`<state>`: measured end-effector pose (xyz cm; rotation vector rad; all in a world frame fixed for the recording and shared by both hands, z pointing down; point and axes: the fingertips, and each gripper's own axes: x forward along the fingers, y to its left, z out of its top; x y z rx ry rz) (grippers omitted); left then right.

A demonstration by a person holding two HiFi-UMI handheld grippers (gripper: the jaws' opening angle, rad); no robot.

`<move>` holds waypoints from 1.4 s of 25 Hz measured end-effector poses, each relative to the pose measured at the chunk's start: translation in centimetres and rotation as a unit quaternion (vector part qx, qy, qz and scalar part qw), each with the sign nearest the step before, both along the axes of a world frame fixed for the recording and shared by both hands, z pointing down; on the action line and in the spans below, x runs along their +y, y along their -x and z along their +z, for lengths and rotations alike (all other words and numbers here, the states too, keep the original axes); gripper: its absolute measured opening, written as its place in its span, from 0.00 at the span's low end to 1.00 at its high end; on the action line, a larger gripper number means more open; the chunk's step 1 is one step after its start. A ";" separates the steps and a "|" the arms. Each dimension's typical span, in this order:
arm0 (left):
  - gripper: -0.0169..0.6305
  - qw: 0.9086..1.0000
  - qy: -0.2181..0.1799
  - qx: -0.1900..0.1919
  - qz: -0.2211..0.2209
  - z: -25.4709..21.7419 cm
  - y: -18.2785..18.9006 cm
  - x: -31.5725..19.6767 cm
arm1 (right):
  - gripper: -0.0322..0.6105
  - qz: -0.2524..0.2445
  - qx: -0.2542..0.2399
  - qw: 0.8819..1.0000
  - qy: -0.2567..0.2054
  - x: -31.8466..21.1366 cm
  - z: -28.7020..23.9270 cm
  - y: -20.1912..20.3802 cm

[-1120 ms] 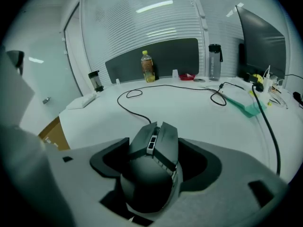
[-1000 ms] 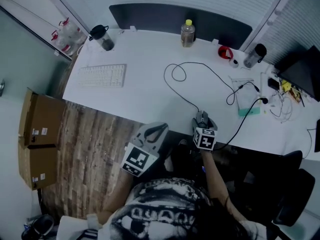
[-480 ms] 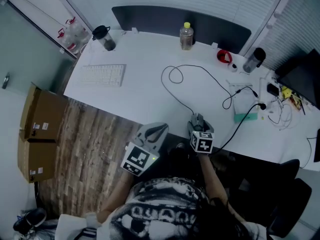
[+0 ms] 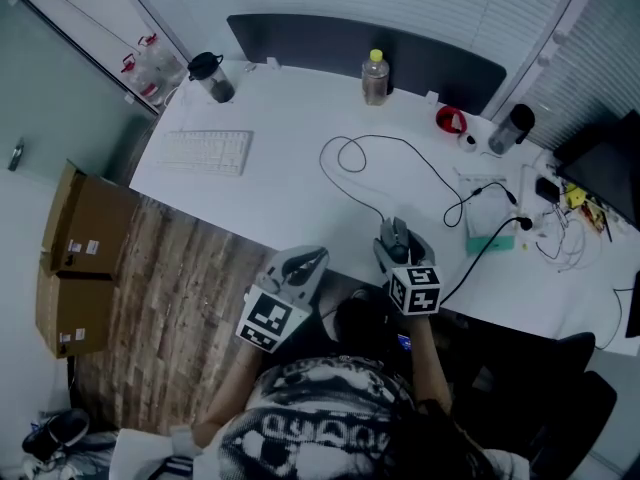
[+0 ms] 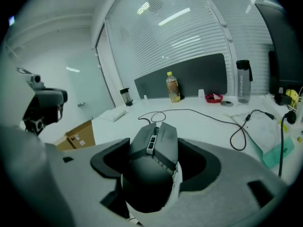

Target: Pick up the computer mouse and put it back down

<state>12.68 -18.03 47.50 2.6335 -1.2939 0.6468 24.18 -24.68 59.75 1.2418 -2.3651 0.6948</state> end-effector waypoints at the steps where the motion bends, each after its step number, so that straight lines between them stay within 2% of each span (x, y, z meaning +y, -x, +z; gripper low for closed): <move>1: 0.03 1.000 0.001 -0.002 -0.003 0.1 0.3 -0.1 | 0.53 -0.004 -0.006 1.000 -0.006 -0.2 -0.7 0.2; 8: 0.03 1.000 -0.001 0.004 -0.017 -0.1 3.2 -1.7 | 0.53 -0.020 -0.015 0.999 -0.044 -2.9 -4.8 1.9; 16: 0.03 0.999 0.001 0.011 -0.034 0.2 9.8 -4.7 | 0.53 -0.027 -0.001 0.999 -0.044 -6.6 -5.3 7.3; 21: 0.03 0.998 -0.003 0.014 -0.055 -0.1 16.4 -6.9 | 0.53 -0.043 0.005 0.998 -0.048 -10.2 -5.8 13.3; 27: 0.03 0.997 0.001 0.014 -0.078 0.4 24.1 -9.5 | 0.53 -0.079 0.008 0.995 -0.057 -15.5 -5.8 22.3; 35: 0.03 0.997 0.017 0.016 -0.073 1.4 29.8 -12.0 | 0.53 -0.141 0.038 0.989 -0.031 -20.2 -1.4 32.9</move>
